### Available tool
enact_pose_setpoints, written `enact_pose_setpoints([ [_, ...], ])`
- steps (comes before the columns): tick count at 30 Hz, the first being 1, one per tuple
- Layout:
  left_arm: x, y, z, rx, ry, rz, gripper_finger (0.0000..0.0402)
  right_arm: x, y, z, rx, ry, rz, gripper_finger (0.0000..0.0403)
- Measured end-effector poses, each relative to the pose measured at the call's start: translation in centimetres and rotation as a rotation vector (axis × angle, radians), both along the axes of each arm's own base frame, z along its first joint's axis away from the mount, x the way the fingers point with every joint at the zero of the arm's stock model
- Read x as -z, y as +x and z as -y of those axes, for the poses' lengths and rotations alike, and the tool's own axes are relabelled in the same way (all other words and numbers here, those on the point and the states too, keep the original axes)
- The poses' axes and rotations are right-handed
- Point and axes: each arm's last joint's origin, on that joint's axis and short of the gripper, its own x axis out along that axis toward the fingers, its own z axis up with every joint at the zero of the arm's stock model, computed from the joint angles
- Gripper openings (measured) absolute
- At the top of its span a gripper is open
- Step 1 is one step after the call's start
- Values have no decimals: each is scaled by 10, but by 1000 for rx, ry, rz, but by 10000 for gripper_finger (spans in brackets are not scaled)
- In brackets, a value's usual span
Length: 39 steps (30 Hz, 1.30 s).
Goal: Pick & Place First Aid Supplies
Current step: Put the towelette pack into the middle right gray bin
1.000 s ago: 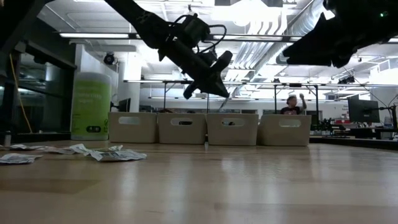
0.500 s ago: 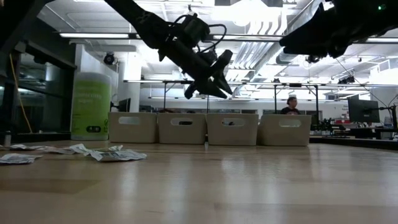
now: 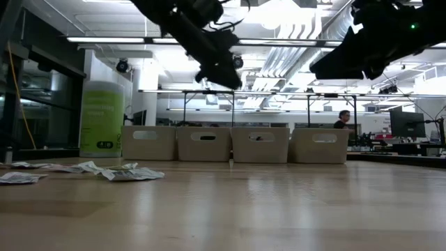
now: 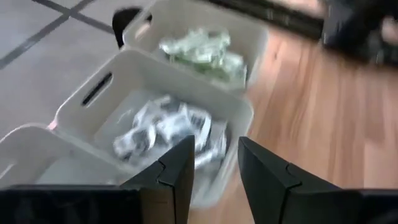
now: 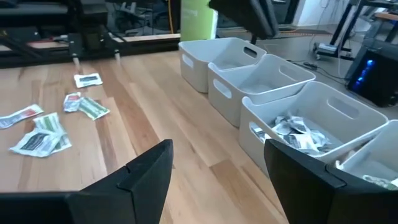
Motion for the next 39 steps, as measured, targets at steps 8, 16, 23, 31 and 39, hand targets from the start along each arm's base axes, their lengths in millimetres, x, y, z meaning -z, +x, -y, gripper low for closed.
enact_pose_setpoints([
  [8,-13,-47,17,-216,117,-357,123,0,0,0,-9,5,-2,247],
  [16,-26,-95,28,-418,146,-450,123,0,0,0,-13,9,0,247],
  [23,-18,-134,46,-451,70,-488,123,0,1,-1,-46,23,-6,247],
  [31,17,-168,86,-254,-130,-702,124,1,0,-2,-49,39,-8,247],
  [39,66,-186,142,58,-322,-891,124,1,0,-2,-48,43,-5,247],
])
